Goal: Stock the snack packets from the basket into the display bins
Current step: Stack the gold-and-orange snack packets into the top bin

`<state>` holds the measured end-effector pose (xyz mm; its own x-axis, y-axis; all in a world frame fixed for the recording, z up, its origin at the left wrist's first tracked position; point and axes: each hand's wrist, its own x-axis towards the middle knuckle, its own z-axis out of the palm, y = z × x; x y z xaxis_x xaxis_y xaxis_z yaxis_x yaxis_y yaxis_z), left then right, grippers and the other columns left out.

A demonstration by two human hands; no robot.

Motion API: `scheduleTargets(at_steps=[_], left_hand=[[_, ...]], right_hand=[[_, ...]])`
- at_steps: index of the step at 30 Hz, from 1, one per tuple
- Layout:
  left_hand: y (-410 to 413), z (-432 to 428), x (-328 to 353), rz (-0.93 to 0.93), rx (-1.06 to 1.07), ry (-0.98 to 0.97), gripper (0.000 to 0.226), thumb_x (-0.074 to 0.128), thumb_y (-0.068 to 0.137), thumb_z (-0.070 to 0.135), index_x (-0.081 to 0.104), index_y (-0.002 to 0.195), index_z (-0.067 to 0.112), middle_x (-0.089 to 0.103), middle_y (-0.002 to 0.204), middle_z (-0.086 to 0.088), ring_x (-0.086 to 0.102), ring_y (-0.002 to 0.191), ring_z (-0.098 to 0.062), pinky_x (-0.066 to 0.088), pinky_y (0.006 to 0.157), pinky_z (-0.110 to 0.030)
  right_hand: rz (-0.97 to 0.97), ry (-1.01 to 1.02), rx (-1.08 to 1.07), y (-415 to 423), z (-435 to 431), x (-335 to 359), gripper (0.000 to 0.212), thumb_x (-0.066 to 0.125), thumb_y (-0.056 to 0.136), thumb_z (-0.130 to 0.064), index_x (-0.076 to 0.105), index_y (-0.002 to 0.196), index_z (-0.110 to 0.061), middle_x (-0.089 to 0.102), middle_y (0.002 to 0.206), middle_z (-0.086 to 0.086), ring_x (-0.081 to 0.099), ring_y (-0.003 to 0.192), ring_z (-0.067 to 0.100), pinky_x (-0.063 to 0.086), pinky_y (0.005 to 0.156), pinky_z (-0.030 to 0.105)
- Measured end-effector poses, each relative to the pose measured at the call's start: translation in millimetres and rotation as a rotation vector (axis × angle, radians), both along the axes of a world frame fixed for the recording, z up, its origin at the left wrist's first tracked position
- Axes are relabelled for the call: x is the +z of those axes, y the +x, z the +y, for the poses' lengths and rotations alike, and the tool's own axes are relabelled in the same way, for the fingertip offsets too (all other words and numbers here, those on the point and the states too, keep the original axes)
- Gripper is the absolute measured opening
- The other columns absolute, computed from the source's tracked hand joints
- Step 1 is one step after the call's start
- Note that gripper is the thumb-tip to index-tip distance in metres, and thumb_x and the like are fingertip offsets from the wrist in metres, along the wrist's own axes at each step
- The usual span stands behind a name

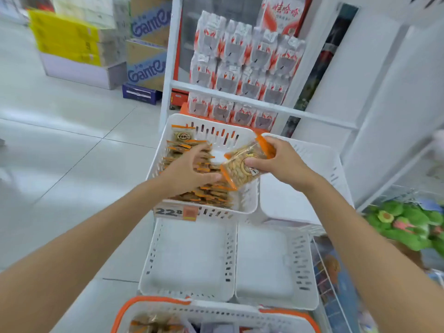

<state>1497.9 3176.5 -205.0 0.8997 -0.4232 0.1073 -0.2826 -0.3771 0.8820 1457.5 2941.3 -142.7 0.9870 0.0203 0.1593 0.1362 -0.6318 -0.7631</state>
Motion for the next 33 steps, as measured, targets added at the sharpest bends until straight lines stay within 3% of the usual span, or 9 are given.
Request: scheduleTargets(at_steps=[2,3,5,8,10,14,20,25,33], left_hand=[[38,4,-12,-0.295,0.114,0.295,0.078,0.069,0.086,0.046,0.030,0.151,0.029,0.041,0.149,0.003,0.034,0.141,-0.020,0.029,0.115,-0.036],[52,4,-19,-0.395,0.124,0.480,0.075,0.060,0.090,0.053,0.025,0.153,0.033,0.028,0.159,0.000,0.020,0.148,-0.022,0.019,0.120,-0.041],[75,4,-33,-0.471,0.096,0.764,0.071,0.040,0.095,0.063,0.011,0.155,0.039,0.001,0.165,-0.001,-0.006,0.152,-0.020,0.001,0.123,-0.046],[90,7,-51,-0.488,0.054,0.937,0.068,0.020,0.098,0.064,0.000,0.156,0.037,-0.019,0.163,0.000,-0.018,0.150,-0.023,-0.006,0.121,-0.052],[93,9,-59,-0.512,0.063,0.961,0.067,0.014,0.098,0.063,-0.006,0.155,0.035,-0.024,0.161,0.001,-0.020,0.149,-0.023,-0.006,0.120,-0.053],[91,8,-64,-0.554,0.088,0.962,0.065,0.011,0.098,0.062,-0.011,0.154,0.035,-0.025,0.161,0.001,-0.021,0.149,-0.023,-0.006,0.120,-0.053],[94,10,-68,-0.541,0.095,0.913,0.067,0.013,0.099,0.062,-0.008,0.155,0.033,-0.025,0.161,0.002,-0.022,0.149,-0.021,-0.008,0.120,-0.053],[95,8,-70,-0.542,0.086,0.901,0.067,0.014,0.099,0.061,-0.008,0.155,0.033,-0.023,0.161,0.001,-0.022,0.149,-0.022,-0.008,0.120,-0.053],[93,9,-66,-0.518,0.074,0.896,0.068,0.019,0.099,0.060,-0.006,0.156,0.033,-0.022,0.162,0.000,-0.020,0.149,-0.022,-0.009,0.120,-0.052]], right_hand=[[-0.142,-0.090,-0.095,38,-1,-10,0.035,0.083,0.076,-0.022,0.061,0.104,-0.025,0.069,0.098,-0.003,0.066,0.091,0.016,0.053,0.083,0.034],[-0.187,-0.147,-0.113,56,1,-18,0.038,0.081,0.078,-0.021,0.060,0.110,-0.025,0.066,0.102,-0.003,0.063,0.095,0.017,0.050,0.086,0.032],[-0.251,-0.285,-0.116,88,9,-37,0.041,0.077,0.081,-0.018,0.059,0.118,-0.021,0.060,0.109,-0.002,0.058,0.101,0.017,0.045,0.087,0.029],[-0.207,-0.533,-0.030,125,15,-71,0.035,0.073,0.084,-0.018,0.058,0.115,-0.017,0.058,0.112,0.004,0.056,0.103,0.022,0.045,0.088,0.034],[-0.104,-0.665,0.083,139,14,-89,0.040,0.074,0.085,-0.029,0.055,0.118,-0.018,0.056,0.116,0.006,0.054,0.107,0.024,0.045,0.092,0.039],[0.110,-0.608,0.245,144,12,-95,0.062,0.068,0.084,-0.052,0.044,0.134,-0.025,0.044,0.137,0.004,0.042,0.124,0.019,0.038,0.105,0.035],[0.207,-0.415,0.246,147,20,-96,0.064,0.069,0.086,-0.047,0.039,0.136,-0.021,0.039,0.145,0.002,0.037,0.135,0.017,0.033,0.103,0.025],[0.295,-0.443,0.206,146,9,-94,0.094,0.067,0.069,-0.070,0.031,0.145,-0.028,0.027,0.152,0.001,0.032,0.140,0.019,0.032,0.115,0.037],[0.290,-0.289,0.132,137,20,-106,0.104,0.075,0.068,-0.066,0.022,0.150,-0.031,0.010,0.158,-0.002,0.022,0.145,0.022,0.029,0.117,0.044]])
